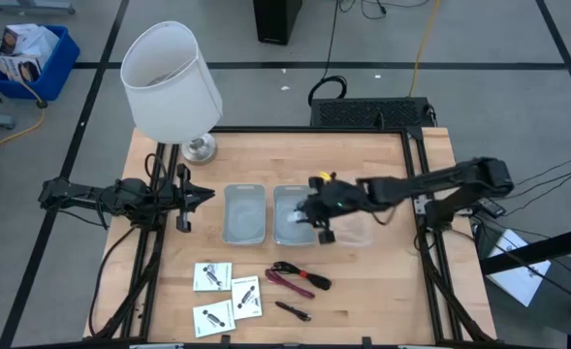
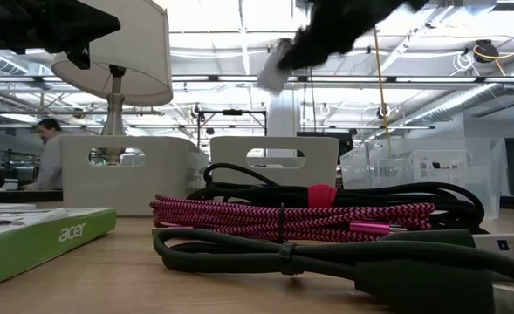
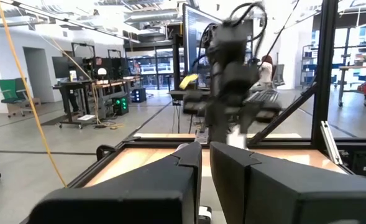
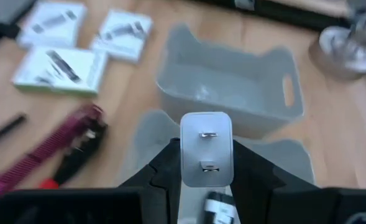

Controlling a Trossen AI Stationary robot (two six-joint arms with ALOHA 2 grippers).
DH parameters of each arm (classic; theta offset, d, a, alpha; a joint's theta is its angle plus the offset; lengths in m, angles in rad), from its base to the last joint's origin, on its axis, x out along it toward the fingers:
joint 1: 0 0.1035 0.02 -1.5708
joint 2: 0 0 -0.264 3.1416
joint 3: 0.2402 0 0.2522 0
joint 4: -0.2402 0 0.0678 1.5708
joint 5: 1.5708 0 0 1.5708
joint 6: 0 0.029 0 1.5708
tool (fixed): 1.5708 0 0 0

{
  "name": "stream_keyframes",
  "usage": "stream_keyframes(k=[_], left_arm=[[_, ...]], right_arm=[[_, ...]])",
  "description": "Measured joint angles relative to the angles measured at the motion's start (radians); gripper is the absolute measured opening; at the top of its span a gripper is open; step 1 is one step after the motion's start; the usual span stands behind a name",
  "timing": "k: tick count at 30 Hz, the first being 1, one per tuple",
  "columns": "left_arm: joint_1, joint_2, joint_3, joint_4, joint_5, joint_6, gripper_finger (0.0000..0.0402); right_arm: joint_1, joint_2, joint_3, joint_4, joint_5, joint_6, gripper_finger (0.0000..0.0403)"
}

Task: Pick and place items into bin
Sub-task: Put the white charger adapter into the right gray bin, then put the top black charger cable into the transparent bin

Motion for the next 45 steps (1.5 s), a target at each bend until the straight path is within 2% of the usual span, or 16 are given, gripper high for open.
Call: stream_keyframes(k=[10, 18, 24, 30, 41, 45], left_arm=[[0.000, 0.000, 0.000, 0.000, -0.001, 0.000, 0.0042], [0.000, 0.000, 0.000, 0.001, -0.002, 0.000, 0.0042], [0.000, 0.000, 0.000, 0.001, -0.002, 0.000, 0.0042], [0.000, 0.000, 0.000, 0.000, -0.002, 0.000, 0.0042], [0.000, 0.000, 0.000, -0.001, -0.002, 0.012, 0.0042], [0.000, 0.000, 0.000, 0.002, -0.003, 0.078, 0.0042]], right_arm=[[-0.161, 0.178, 0.000, 0.035, -0.025, -0.023, 0.0095], [-0.194, 0.278, 0.036, 0.004, -0.024, -0.007, 0.0095], [-0.197, 0.327, 0.104, -0.123, -0.021, 0.002, 0.0095], [-0.202, 0.345, 0.132, -0.163, 0.005, 0.010, 0.0102], [-0.201, 0.339, 0.134, -0.156, 0.035, 0.020, 0.0163], [-0.192, 0.281, 0.132, -0.143, 0.052, -0.004, 0.0171]])
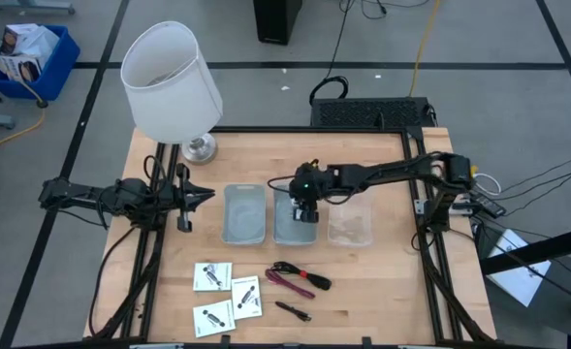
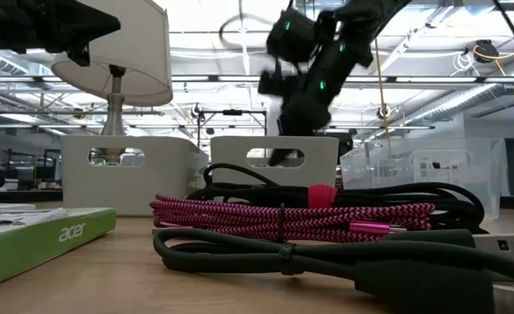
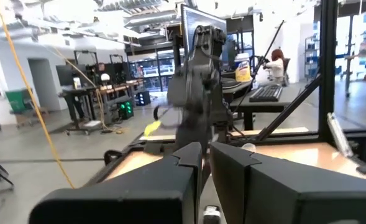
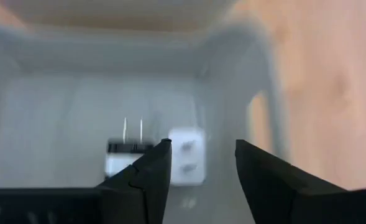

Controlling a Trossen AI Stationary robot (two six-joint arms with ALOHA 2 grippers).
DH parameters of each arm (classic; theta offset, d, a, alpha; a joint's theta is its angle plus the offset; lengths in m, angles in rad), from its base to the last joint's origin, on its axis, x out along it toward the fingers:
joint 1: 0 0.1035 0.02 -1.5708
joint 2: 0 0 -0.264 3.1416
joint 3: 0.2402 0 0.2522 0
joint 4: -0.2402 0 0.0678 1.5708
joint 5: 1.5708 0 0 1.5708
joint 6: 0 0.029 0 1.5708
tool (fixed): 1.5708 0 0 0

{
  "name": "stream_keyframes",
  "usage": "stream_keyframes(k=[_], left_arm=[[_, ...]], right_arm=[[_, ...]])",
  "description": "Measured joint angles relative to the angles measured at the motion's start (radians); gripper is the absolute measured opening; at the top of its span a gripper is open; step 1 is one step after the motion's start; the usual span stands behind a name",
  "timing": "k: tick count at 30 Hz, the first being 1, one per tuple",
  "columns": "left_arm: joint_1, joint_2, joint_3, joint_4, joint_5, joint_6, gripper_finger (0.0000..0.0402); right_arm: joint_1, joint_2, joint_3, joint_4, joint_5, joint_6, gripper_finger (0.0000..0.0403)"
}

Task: Pick and place items into bin
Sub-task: Put the top black charger cable into the transparent bin

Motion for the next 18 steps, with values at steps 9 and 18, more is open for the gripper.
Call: stream_keyframes(k=[9, 18], left_arm=[[0.000, 0.000, 0.000, -0.003, -0.001, 0.045, 0.0042], [0.000, 0.028, 0.000, -0.009, -0.012, 0.004, 0.0042]], right_arm=[[0.127, -0.399, -0.011, -0.026, -0.054, -0.072, 0.0124], [0.262, -0.862, -0.390, 0.215, -0.051, -0.079, 0.0010]])
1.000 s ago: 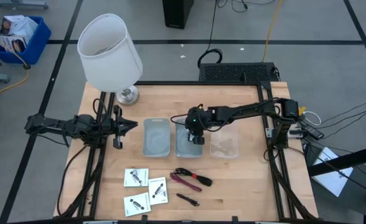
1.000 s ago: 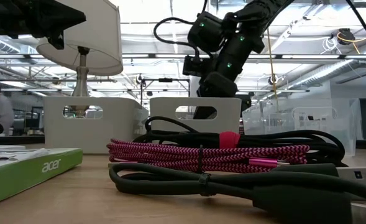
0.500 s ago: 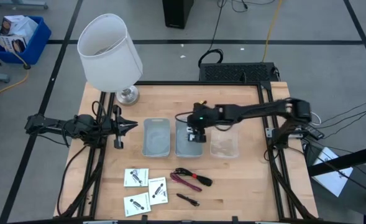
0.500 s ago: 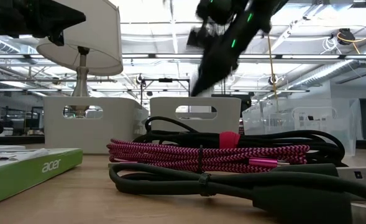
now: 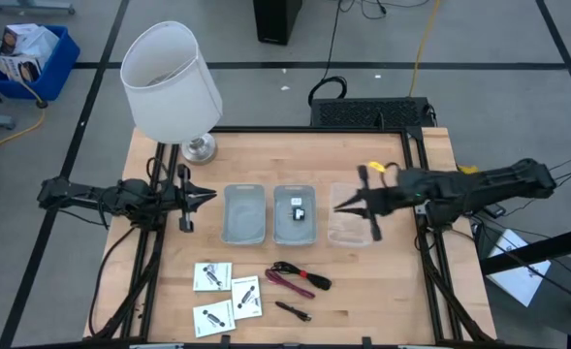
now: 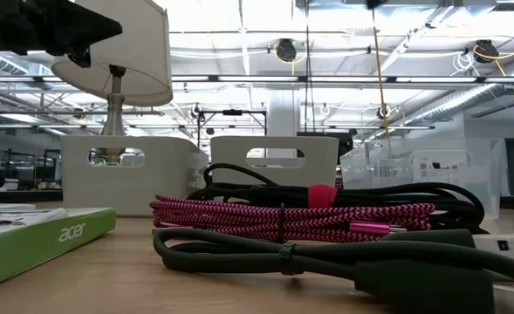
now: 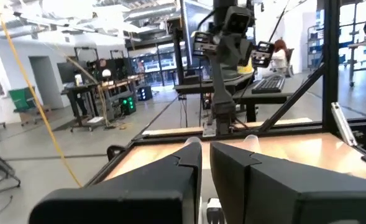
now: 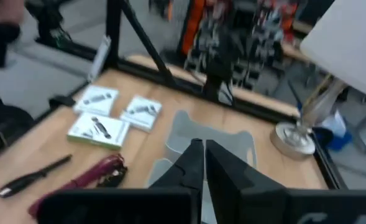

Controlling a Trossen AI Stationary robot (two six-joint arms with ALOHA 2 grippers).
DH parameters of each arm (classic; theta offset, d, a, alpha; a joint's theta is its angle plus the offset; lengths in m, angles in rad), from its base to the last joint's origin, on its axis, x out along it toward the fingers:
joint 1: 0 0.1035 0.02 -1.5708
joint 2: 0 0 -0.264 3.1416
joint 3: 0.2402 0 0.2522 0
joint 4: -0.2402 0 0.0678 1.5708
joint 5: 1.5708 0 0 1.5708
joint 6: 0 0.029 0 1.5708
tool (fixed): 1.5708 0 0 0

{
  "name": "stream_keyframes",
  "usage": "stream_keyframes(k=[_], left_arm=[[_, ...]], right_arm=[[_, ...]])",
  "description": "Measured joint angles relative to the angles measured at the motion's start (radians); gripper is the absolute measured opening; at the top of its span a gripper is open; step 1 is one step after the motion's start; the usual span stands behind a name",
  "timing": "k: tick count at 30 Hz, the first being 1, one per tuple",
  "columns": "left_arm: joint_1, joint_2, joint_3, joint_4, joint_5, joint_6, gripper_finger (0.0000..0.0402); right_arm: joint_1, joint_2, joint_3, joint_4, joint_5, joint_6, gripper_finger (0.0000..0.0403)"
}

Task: Pick and place items into bin
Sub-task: Put the top black charger cable into the transparent bin

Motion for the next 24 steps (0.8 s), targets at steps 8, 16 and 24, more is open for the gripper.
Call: stream_keyframes(k=[8, 16, 24], left_arm=[[0.000, 0.262, 0.057, 0.041, -0.061, 0.014, 0.0039], [-0.023, 0.675, 0.271, 0.033, -0.071, -0.031, 0.0010], [-0.092, 1.030, 0.533, 0.035, -0.075, -0.058, 0.0009]], right_arm=[[-0.002, -0.315, -0.368, 0.236, 0.099, -0.044, 0.0003], [-0.042, -0.501, -0.485, 0.230, 0.133, -0.100, 0.0001], [-0.062, -0.557, -0.495, 0.191, 0.131, -0.076, 0.0001]])
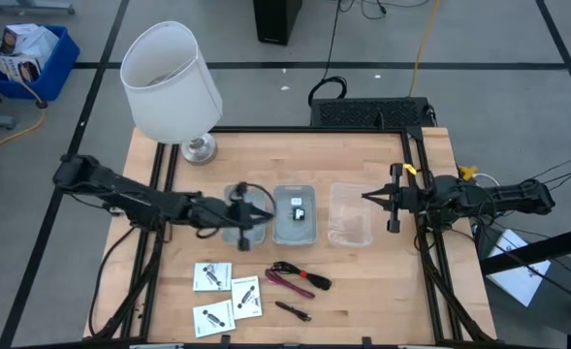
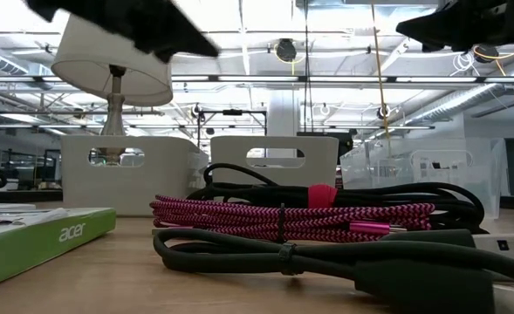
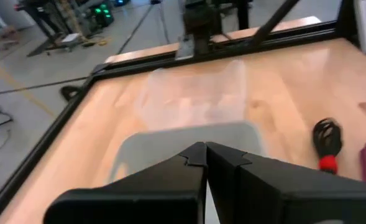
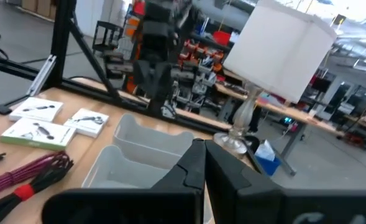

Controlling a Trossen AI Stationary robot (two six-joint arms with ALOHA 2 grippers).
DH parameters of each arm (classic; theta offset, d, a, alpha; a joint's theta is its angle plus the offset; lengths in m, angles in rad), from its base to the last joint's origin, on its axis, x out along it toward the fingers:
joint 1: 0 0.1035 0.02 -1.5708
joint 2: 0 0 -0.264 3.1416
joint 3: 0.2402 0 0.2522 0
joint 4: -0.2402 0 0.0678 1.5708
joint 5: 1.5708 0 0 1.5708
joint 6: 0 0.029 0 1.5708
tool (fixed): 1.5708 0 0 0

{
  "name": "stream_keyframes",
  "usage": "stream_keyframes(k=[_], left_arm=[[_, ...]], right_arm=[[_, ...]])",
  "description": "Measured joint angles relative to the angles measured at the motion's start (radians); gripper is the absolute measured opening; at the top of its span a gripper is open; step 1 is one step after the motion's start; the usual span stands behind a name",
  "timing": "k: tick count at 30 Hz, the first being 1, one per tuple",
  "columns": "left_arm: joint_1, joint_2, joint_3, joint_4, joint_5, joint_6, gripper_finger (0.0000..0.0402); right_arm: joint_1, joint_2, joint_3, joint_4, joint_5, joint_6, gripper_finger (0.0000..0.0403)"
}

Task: Pick and place items into bin
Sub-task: Put the top black charger cable into the transparent bin

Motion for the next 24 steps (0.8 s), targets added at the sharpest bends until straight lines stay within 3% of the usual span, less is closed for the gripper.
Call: stream_keyframes(k=[9, 15, 19, 24], left_arm=[[-0.111, 0.297, 0.330, -0.065, -0.029, 0.048, 0.0009], [-0.146, 0.427, 0.526, -0.263, -0.110, -0.050, 0.0066], [-0.159, 0.497, 0.608, -0.418, -0.037, -0.137, 0.0120], [-0.173, 0.572, 0.626, -0.464, 0.091, -0.201, 0.0172]], right_arm=[[0.000, -0.006, 0.000, -0.045, -0.001, 0.156, 0.0002], [0.016, -0.006, 0.000, -0.066, -0.003, 0.240, 0.0001], [0.028, -0.006, -0.005, -0.067, -0.023, 0.287, 0.0001], [0.034, -0.007, -0.068, 0.041, -0.056, 0.288, 0.0001]])
